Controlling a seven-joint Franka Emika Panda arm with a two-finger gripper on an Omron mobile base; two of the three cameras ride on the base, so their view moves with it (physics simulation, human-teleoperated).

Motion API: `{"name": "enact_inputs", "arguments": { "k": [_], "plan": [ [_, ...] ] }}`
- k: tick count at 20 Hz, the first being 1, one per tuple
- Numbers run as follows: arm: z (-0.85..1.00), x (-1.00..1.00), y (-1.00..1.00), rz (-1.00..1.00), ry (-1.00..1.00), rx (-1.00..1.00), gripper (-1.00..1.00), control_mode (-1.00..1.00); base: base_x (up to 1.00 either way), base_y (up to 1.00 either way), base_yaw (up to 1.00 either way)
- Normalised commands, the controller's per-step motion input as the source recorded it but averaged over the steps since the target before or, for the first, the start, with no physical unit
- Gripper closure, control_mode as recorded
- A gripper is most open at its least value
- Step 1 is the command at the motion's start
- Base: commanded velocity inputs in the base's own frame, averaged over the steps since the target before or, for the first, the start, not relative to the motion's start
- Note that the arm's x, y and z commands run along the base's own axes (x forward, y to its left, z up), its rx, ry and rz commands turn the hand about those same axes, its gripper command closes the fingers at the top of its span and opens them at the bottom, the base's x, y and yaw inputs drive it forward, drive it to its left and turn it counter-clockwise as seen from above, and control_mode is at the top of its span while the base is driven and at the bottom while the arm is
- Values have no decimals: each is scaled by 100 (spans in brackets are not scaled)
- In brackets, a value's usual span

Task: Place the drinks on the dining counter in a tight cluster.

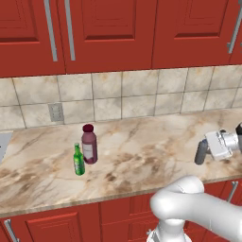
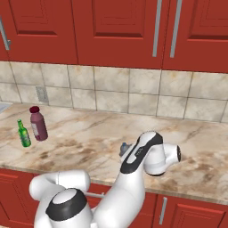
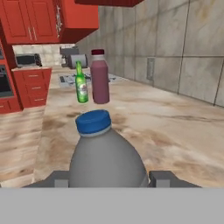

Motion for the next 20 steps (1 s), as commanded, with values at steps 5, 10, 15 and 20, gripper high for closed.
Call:
{"name": "enact_inputs", "arguments": {
  "k": [5, 10, 15, 20],
  "plan": [
    [39, -16, 5, 0, 0, 6, 100, -100, 0, 0, 0],
    [44, -12, 14, 0, 0, 4, 100, -100, 0, 0, 0],
    [35, -1, 26, 0, 0, 1, 100, -100, 0, 0, 0],
    [29, -5, 32, 0, 0, 0, 100, -100, 0, 0, 0]
  ]
}}
